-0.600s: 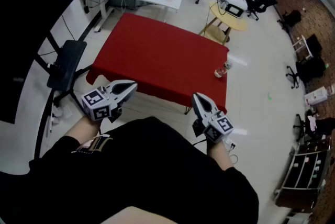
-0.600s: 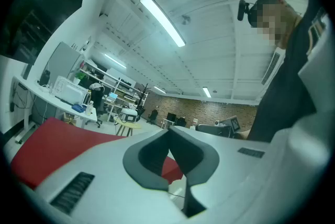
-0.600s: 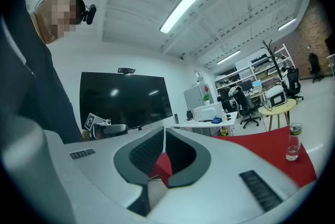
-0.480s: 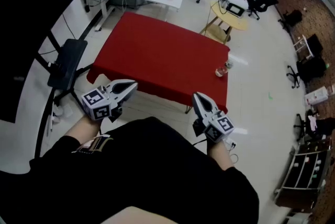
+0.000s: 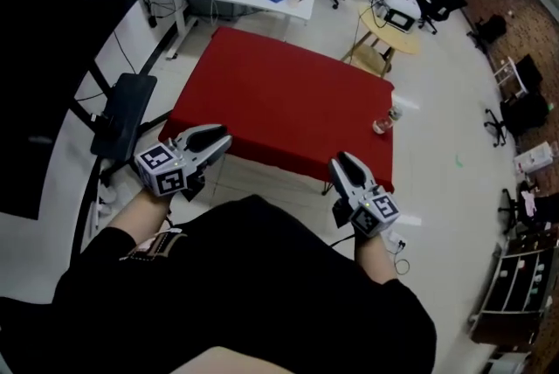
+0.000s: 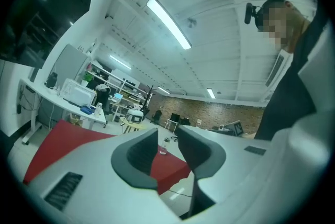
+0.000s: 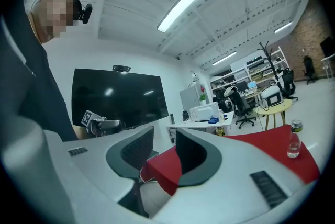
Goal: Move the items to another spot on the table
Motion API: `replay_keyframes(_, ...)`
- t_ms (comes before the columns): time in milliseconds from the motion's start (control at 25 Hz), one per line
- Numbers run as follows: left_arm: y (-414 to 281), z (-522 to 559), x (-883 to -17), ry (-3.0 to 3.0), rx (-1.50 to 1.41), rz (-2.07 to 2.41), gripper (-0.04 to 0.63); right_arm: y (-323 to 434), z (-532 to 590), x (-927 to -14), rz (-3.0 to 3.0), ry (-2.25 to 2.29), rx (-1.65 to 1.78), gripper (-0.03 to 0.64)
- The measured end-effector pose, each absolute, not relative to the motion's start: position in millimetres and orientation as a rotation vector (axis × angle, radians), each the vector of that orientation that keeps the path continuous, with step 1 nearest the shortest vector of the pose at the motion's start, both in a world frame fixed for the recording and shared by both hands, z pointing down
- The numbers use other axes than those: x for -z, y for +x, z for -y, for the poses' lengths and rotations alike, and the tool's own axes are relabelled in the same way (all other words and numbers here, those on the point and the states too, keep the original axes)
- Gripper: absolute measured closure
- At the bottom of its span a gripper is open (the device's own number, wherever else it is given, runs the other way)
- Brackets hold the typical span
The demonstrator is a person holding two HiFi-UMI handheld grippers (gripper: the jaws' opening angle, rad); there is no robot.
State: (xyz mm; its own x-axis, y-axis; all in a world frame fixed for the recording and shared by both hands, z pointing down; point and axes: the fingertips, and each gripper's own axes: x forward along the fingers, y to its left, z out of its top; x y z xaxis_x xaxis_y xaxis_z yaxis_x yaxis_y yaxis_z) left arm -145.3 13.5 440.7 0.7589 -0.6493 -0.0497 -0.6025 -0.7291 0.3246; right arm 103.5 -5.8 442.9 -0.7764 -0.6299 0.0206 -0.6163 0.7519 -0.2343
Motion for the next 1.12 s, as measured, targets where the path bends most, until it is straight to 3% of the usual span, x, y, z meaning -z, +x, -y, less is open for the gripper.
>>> replay_keyframes(200, -182.9, 19.7, -430.8, 2.699, 0.148, 0.921, 0.425, 93.7, 38.0, -449.3, -2.855, -1.157, 0.363, 0.482)
replay_keyframes(400, -187.5, 83.7, -419.2, 2.728, 0.130, 0.928, 0.425, 102.8, 90.6, -443.3, -2.850, -1.251, 0.307, 0.474)
replay_keyframes(760, -90.5, 235.1, -434.9, 2.723, 0.168, 1.006, 0.425, 215.7, 234.8, -472.8, -2.852, -1.364, 0.339, 0.419)
replay_keyframes(1120, 0.2, 322.7, -457.9, 2.737, 0.105, 0.897, 0.425, 328.1, 330.7, -523.6, -2.769, -1.636, 0.434, 0.408)
